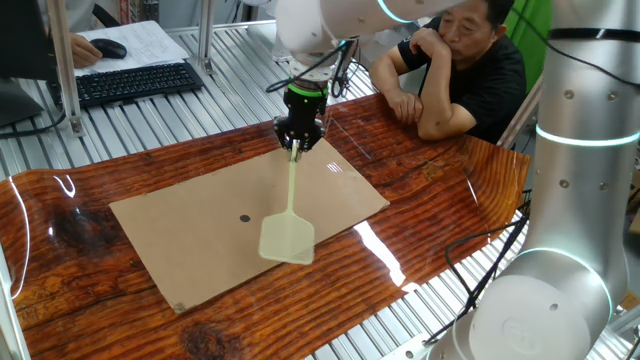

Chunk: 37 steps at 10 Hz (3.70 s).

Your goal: Swat with a flyswatter

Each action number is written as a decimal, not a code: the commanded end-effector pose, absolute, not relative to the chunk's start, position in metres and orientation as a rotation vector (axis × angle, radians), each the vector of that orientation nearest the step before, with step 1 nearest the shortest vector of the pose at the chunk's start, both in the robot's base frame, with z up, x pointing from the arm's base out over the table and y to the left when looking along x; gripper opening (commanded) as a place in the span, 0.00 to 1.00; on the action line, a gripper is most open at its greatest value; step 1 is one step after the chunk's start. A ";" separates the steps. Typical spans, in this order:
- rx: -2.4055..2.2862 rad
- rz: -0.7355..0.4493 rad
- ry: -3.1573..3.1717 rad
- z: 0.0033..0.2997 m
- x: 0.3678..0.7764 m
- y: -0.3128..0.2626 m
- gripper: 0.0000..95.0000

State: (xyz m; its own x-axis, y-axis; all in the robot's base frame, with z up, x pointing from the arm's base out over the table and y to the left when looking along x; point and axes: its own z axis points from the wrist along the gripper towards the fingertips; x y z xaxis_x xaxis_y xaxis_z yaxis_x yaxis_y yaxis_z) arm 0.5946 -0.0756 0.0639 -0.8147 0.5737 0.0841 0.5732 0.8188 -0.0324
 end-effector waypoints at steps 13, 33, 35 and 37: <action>-1.367 -0.001 -2.749 0.060 0.616 -0.079 0.00; -1.421 -0.029 -2.688 0.058 0.618 -0.085 0.00; -1.397 -0.027 -2.704 0.058 0.618 -0.085 0.00; -1.389 -0.024 -2.709 0.058 0.618 -0.085 0.00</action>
State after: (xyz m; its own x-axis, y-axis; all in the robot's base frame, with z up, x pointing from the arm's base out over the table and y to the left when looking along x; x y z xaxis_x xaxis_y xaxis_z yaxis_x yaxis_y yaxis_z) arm 0.6144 -0.0850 0.0583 -0.5828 0.8076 0.0898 0.8089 0.5872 -0.0314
